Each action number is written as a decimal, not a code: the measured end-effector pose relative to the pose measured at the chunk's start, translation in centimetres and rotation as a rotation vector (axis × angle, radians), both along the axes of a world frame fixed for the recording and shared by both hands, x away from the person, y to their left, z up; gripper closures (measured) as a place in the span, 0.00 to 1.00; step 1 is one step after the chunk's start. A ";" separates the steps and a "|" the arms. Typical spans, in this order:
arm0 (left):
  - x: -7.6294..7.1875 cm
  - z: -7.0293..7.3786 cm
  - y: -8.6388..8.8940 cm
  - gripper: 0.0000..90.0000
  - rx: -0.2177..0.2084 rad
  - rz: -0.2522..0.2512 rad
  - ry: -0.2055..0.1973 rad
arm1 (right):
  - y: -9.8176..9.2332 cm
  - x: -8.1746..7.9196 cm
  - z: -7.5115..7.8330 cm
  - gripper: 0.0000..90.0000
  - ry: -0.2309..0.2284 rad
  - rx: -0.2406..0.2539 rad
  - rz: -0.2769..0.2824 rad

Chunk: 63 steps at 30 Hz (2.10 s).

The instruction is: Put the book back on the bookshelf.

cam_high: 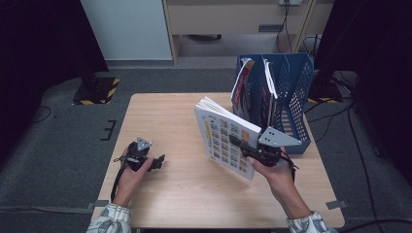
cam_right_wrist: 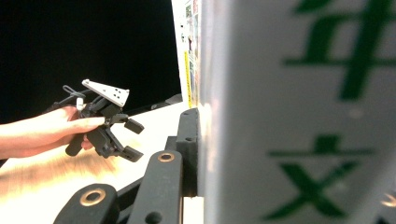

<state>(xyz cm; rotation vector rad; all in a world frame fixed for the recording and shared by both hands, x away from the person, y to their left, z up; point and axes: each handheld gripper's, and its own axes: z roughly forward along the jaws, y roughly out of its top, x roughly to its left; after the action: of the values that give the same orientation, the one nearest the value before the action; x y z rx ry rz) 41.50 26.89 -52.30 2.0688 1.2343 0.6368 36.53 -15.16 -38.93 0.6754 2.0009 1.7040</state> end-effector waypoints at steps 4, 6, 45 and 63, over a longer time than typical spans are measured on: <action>0.0 -0.1 -0.1 0.07 0.004 -0.005 0.001 | -1.0 -0.5 0.0 0.82 -0.001 -0.001 -0.008; 0.0 -0.2 -0.2 0.07 0.007 -0.008 0.001 | -1.4 -0.7 0.0 0.82 0.001 0.001 -0.014; -0.1 -0.2 -0.5 0.07 0.014 -0.026 -0.008 | -6.7 -3.3 0.9 0.82 -0.012 0.007 -0.068; -0.1 -0.2 -0.5 0.07 0.024 -0.028 -0.005 | -9.5 -4.0 1.4 0.82 -0.020 0.018 -0.131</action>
<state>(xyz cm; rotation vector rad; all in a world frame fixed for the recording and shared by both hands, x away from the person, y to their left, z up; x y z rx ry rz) 41.42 26.43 -52.52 2.0993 1.1981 0.6456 32.51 -24.64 -37.57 0.7752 1.8868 1.6471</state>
